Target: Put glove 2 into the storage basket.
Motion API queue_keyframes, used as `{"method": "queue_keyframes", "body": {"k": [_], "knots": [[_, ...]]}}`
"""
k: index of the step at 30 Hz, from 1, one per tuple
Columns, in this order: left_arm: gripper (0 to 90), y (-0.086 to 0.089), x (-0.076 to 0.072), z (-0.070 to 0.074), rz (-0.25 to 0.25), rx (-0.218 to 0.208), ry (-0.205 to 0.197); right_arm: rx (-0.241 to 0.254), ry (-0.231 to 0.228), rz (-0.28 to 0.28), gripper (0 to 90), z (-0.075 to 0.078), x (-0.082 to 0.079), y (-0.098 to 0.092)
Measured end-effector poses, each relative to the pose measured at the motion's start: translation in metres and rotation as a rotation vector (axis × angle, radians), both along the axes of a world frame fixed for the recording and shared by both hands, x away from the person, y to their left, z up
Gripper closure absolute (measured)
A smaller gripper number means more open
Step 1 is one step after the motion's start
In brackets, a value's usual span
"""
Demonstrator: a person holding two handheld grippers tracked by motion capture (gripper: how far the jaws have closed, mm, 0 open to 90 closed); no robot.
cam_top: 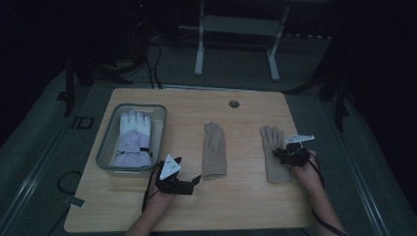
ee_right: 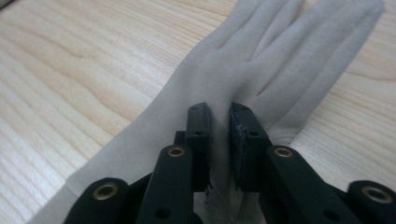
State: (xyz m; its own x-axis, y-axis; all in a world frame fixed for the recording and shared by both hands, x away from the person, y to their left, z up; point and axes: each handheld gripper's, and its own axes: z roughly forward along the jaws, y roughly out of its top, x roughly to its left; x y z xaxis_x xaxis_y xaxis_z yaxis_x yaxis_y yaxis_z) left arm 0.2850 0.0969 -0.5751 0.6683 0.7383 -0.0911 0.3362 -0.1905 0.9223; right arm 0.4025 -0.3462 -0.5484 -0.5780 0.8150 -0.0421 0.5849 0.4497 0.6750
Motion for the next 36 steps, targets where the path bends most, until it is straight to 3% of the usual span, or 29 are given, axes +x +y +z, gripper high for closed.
{"method": "queue_keyframes", "body": {"k": [4, 11, 18, 25, 33, 36], "knots": [[1.9, 0.0, 0.0, 0.0, 0.002, -0.002, 0.002, 0.031, 0.019, -0.058, 81.3, 0.003, -0.003, 0.001], [1.9, 0.0, 0.001, 0.0, 0.001, -0.001, 0.004, 0.068, -0.001, -0.136, 81.4, 0.021, -0.011, 0.003], [1.9, 0.001, 0.001, 0.0, 0.003, 0.001, 0.004, 0.127, -0.025, -0.169, 81.4, 0.04, -0.012, 0.007], [1.9, 0.001, 0.001, 0.0, 0.004, 0.0, 0.003, 0.162, -0.052, -0.157, 81.4, 0.061, -0.014, 0.019], [1.9, 0.001, 0.0, 0.0, 0.006, -0.002, -0.003, 0.159, -0.084, -0.126, 81.2, 0.081, -0.015, 0.04], [1.9, 0.002, 0.001, 0.0, 0.008, -0.001, 0.0, 0.171, -0.091, -0.108, 81.2, 0.089, -0.014, 0.058]]}}
